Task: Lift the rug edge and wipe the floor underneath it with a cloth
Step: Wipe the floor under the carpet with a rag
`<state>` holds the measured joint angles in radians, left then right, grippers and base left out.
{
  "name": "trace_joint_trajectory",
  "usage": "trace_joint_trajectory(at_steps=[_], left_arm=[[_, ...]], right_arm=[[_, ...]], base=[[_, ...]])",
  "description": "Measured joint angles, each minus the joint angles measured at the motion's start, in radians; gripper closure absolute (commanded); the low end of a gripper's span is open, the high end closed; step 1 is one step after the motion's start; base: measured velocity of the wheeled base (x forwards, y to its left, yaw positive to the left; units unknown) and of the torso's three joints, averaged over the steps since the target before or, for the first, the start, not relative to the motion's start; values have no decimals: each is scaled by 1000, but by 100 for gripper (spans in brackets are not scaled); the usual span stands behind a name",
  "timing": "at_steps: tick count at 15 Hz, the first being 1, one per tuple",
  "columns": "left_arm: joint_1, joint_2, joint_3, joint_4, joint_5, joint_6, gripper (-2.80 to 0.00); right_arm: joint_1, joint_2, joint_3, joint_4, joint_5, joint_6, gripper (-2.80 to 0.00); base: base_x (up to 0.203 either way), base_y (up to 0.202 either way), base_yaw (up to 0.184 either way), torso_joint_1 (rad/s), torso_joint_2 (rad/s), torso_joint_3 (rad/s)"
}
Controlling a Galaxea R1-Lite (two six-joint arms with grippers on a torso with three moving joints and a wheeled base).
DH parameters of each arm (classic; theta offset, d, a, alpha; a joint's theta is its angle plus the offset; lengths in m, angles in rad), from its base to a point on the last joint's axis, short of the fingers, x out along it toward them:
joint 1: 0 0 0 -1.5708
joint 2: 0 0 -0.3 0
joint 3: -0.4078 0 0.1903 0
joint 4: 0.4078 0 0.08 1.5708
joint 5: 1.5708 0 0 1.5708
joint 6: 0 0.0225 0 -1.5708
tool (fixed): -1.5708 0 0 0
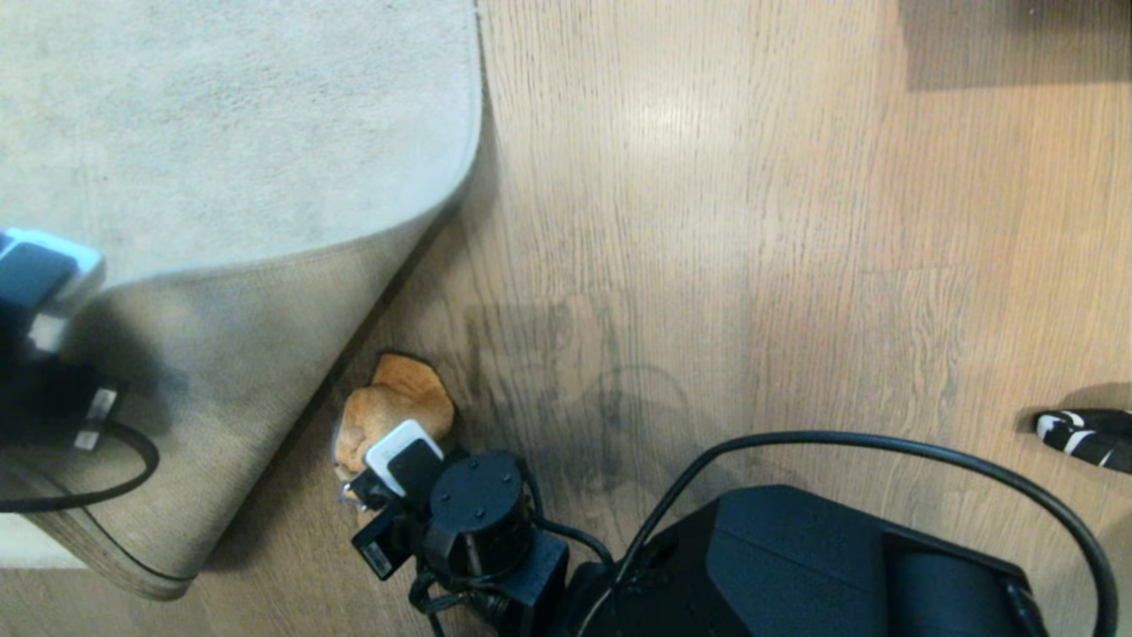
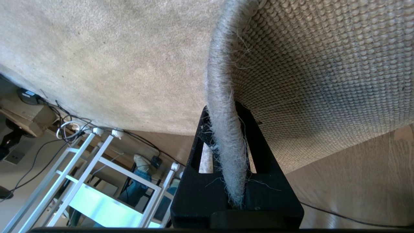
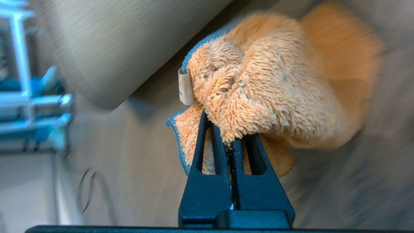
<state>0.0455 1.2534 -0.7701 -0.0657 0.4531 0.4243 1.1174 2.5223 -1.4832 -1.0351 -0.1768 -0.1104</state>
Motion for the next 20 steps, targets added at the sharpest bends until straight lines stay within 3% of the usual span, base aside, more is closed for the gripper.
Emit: trace_joint_trajectory(at_steps=[14,17,20], left_arm=[[0,-31,17,6,1,1,0],[-1,-45,31,7,1,4,0],[-10,-59,42,7,1,4,0]], right_arm=[[-172,-150,-44,12,-38,-37,0],[-187,-217,25,11,-39,-38,0],[-189,-295,188,-1,-38,-39,0]], base=[[0,0,0,0,0,0],[0,0,0,0,0,0],[0,0,0,0,0,0]])
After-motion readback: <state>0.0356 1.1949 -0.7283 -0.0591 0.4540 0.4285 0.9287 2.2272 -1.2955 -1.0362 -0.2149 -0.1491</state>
